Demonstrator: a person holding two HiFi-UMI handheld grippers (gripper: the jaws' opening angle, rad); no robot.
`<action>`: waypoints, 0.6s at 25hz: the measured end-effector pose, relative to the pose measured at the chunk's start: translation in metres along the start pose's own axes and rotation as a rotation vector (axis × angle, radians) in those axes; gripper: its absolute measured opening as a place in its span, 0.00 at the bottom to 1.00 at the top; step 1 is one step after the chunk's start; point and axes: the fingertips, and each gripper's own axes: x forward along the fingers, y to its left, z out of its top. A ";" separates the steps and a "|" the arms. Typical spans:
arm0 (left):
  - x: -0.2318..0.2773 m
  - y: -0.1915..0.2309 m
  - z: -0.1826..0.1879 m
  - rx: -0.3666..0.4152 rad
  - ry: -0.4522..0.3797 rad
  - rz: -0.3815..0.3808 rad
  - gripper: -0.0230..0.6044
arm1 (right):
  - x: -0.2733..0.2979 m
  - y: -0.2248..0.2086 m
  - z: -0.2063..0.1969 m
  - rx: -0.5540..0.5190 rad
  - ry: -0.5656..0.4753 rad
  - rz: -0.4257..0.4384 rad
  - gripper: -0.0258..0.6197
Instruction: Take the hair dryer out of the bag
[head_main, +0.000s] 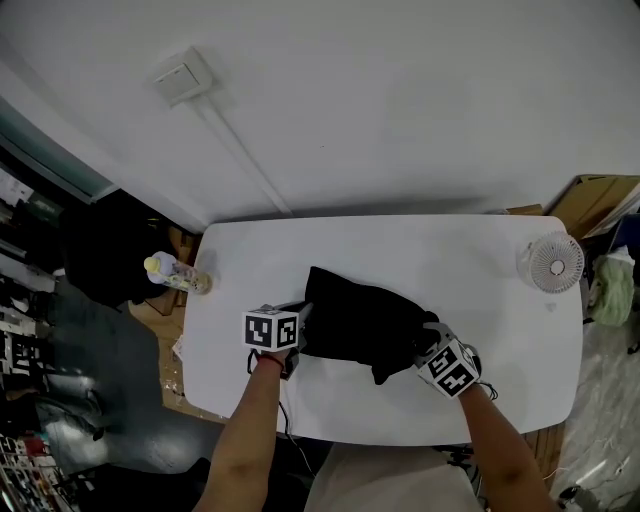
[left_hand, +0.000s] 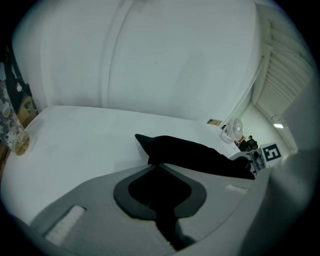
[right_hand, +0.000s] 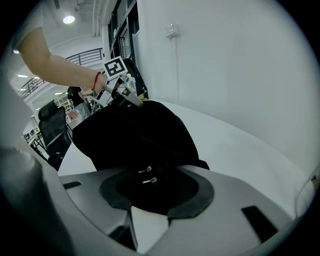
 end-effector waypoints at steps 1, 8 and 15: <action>0.000 0.000 0.001 -0.009 -0.002 -0.001 0.07 | -0.002 0.000 -0.001 0.000 0.000 -0.001 0.29; -0.002 0.002 0.001 -0.023 0.000 0.042 0.07 | -0.019 -0.002 -0.017 0.007 -0.001 -0.005 0.29; -0.004 0.013 -0.002 -0.066 -0.003 0.099 0.07 | -0.038 -0.005 -0.034 0.025 -0.002 -0.008 0.29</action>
